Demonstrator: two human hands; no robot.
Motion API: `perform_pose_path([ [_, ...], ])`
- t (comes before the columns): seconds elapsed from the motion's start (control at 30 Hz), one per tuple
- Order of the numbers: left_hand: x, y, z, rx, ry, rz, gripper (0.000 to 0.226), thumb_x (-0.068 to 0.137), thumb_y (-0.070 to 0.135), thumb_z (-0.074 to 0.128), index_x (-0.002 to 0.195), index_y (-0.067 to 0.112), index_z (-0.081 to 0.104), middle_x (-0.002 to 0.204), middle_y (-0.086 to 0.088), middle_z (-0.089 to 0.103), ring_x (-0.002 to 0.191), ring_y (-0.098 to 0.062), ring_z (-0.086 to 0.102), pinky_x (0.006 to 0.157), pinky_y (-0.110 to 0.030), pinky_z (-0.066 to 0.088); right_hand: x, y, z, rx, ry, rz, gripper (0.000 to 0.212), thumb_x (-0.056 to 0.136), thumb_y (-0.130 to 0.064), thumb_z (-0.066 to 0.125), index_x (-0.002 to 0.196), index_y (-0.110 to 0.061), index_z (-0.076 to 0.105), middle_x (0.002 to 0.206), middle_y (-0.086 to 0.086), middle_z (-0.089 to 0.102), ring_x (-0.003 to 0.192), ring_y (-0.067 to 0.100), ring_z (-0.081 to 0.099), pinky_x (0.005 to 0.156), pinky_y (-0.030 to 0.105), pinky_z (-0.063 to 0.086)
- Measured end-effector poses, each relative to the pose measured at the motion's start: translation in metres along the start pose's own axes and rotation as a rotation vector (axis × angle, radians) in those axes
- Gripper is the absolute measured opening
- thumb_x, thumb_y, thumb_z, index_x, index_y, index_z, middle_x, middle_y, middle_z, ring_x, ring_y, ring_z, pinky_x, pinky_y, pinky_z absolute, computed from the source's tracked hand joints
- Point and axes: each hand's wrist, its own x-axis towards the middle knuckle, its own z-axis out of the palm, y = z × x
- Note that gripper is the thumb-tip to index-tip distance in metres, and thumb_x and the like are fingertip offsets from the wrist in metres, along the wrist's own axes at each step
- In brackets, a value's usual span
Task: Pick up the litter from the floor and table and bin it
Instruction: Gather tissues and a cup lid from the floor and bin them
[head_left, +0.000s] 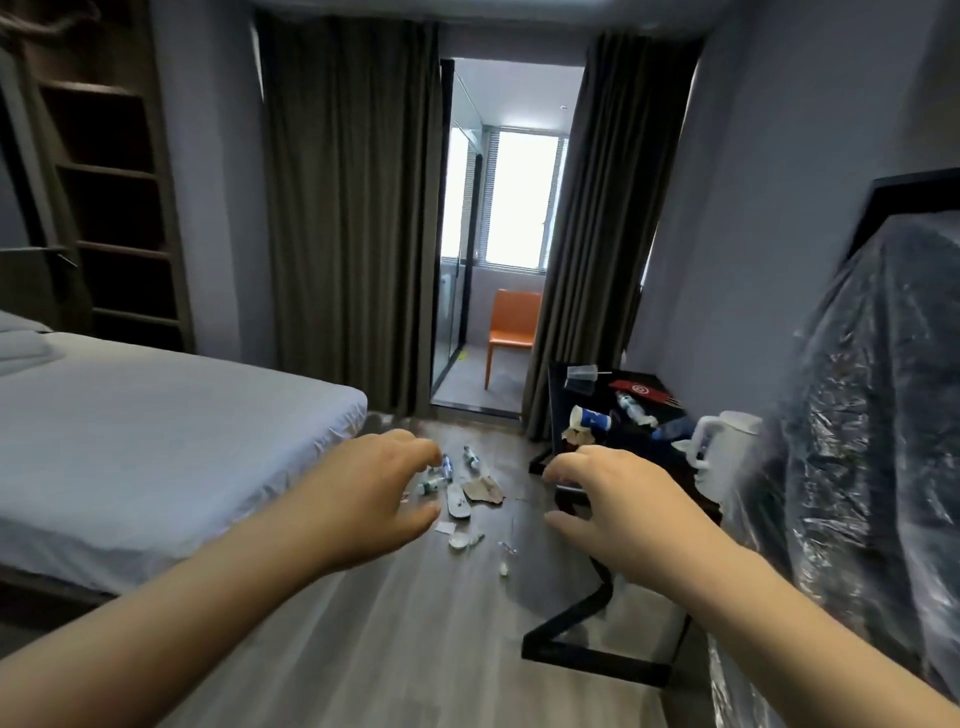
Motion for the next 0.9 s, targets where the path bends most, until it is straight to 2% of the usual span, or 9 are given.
perform_pose_path([
  [0.13, 0.036, -0.054, 0.030, -0.008, -0.040, -0.019, 0.033, 0.086, 0.045, 0.055, 0.113, 0.025, 0.054, 0.103, 0.007, 0.056, 0.098, -0.017, 0.057, 0.076, -0.026, 0.040, 0.056, 0.005, 0.033, 0.008, -0.062, 0.024, 0.034, 0.089, -0.042, 0.057, 0.120, -0.030, 0.055, 0.110, -0.009, 0.057, 0.104, 0.011, 0.055, 0.083, 0.026, 0.047],
  [0.2, 0.050, -0.075, 0.047, -0.032, -0.070, -0.028, 0.038, 0.086, 0.046, 0.055, 0.118, 0.026, 0.054, 0.110, 0.007, 0.058, 0.103, -0.016, 0.057, 0.085, -0.030, 0.046, 0.078, 0.010, 0.048, 0.012, -0.092, 0.040, 0.035, 0.089, -0.042, 0.057, 0.122, -0.031, 0.055, 0.110, -0.009, 0.057, 0.104, 0.011, 0.055, 0.082, 0.026, 0.046],
  [0.27, 0.065, -0.096, 0.065, -0.054, -0.091, -0.032, 0.041, 0.085, 0.048, 0.055, 0.121, 0.028, 0.054, 0.114, 0.008, 0.058, 0.105, -0.013, 0.057, 0.088, -0.031, 0.047, 0.102, 0.017, 0.065, 0.016, -0.109, 0.052, 0.037, 0.089, -0.042, 0.057, 0.124, -0.031, 0.054, 0.110, -0.010, 0.057, 0.106, 0.010, 0.055, 0.083, 0.025, 0.046],
  [0.53, 0.154, -0.174, 0.144, -0.075, -0.150, -0.067, 0.039, 0.085, 0.047, 0.056, 0.119, 0.030, 0.055, 0.111, 0.011, 0.058, 0.096, -0.008, 0.058, 0.079, -0.025, 0.047, 0.211, 0.076, 0.140, 0.043, -0.158, 0.094, 0.037, 0.087, -0.040, 0.058, 0.123, -0.032, 0.056, 0.110, -0.013, 0.056, 0.104, 0.007, 0.054, 0.083, 0.021, 0.044],
  [0.63, 0.202, -0.197, 0.171, -0.086, -0.184, -0.083, 0.038, 0.085, 0.046, 0.057, 0.119, 0.029, 0.056, 0.110, 0.010, 0.058, 0.093, -0.008, 0.059, 0.081, -0.027, 0.048, 0.258, 0.109, 0.165, 0.048, -0.168, 0.112, 0.037, 0.086, -0.039, 0.059, 0.122, -0.031, 0.057, 0.108, -0.012, 0.057, 0.102, 0.008, 0.055, 0.080, 0.021, 0.044],
  [0.77, 0.266, -0.223, 0.200, -0.082, -0.227, -0.105, 0.040, 0.085, 0.046, 0.057, 0.121, 0.029, 0.055, 0.113, 0.010, 0.057, 0.096, -0.009, 0.058, 0.084, -0.029, 0.049, 0.316, 0.150, 0.193, 0.050, -0.211, 0.126, 0.036, 0.086, -0.040, 0.059, 0.121, -0.033, 0.057, 0.099, -0.014, 0.051, 0.097, 0.008, 0.055, 0.072, 0.020, 0.035],
  [0.9, 0.311, -0.246, 0.233, -0.102, -0.279, -0.112, 0.037, 0.086, 0.046, 0.057, 0.118, 0.029, 0.055, 0.112, 0.010, 0.057, 0.098, -0.009, 0.057, 0.084, -0.026, 0.047, 0.362, 0.183, 0.217, 0.061, -0.265, 0.151, 0.036, 0.087, -0.042, 0.059, 0.121, -0.031, 0.056, 0.107, -0.009, 0.057, 0.103, 0.011, 0.056, 0.074, 0.022, 0.038],
])
